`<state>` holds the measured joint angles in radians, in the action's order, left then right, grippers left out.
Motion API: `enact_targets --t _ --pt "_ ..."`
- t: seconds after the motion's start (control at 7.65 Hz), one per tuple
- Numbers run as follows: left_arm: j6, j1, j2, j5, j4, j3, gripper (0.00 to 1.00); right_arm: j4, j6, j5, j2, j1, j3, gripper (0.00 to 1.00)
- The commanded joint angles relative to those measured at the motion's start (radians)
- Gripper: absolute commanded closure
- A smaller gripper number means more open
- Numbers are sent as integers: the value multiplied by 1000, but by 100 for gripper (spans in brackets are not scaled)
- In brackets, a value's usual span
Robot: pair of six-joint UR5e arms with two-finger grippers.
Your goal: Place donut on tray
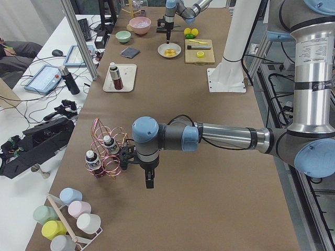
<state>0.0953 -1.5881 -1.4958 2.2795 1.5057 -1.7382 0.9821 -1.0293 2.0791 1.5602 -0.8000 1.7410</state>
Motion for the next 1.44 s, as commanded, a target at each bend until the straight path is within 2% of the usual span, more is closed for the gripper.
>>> enact_targets --t 0.0,0.13,0.26,0.52,0.92,1.18,1.31 --pt "0 0 2 0 1 2 2 -6 -20 -10 -15 22 -21 0" --pt "0 0 2 0 1 2 2 -6 -23 -10 -17 22 -17 11" --pt "0 0 2 0 1 3 2 -6 -53 -8 -17 22 -15 40" --pt "0 -1 2 0 2 9 2 -6 -57 -8 -17 27 -18 72" --pt "0 -1 3 0 2 6 2 -8 -58 -8 -15 30 -8 100" --pt "0 -1 6 0 2 6 2 -8 -116 16 -14 28 63 100" --pt "0 -1 6 0 2 8 2 -6 -158 68 -35 4 81 100"
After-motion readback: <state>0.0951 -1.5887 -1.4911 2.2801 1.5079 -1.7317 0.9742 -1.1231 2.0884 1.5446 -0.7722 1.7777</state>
